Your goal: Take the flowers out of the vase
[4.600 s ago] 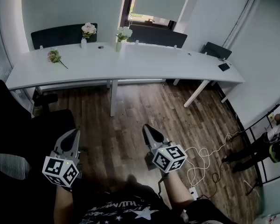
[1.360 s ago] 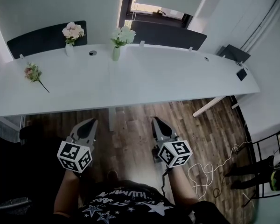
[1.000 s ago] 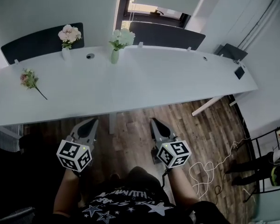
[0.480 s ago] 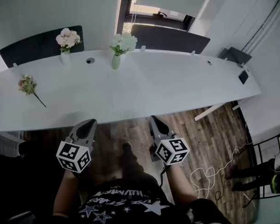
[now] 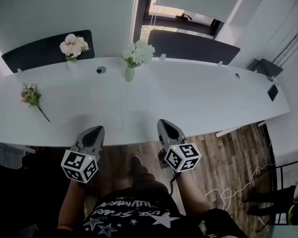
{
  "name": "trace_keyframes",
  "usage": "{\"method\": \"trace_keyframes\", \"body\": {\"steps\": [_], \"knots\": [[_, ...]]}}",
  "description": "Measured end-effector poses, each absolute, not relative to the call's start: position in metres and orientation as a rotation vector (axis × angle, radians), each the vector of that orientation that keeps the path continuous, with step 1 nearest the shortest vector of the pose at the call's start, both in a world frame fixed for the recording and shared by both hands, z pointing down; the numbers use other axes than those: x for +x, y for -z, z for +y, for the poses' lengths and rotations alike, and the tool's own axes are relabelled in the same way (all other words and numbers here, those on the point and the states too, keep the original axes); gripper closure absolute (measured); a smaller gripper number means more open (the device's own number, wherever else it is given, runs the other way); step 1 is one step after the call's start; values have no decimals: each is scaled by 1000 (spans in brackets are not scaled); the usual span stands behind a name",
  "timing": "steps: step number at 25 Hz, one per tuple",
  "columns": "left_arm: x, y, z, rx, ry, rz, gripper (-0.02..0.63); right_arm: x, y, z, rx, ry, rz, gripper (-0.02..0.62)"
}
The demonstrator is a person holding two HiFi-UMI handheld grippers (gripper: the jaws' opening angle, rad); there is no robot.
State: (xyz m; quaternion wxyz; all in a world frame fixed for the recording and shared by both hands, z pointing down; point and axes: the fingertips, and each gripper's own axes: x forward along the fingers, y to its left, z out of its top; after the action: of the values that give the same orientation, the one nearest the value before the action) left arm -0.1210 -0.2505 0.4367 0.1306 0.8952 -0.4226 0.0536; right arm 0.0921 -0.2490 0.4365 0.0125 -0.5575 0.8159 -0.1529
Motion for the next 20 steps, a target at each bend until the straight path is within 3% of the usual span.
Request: {"method": "trace_keyframes", "body": {"steps": [20], "knots": [[-54, -435, -411, 2622, -174, -1323, 598, 130, -442, -421, -1580, 502, 2631, 594]]}}
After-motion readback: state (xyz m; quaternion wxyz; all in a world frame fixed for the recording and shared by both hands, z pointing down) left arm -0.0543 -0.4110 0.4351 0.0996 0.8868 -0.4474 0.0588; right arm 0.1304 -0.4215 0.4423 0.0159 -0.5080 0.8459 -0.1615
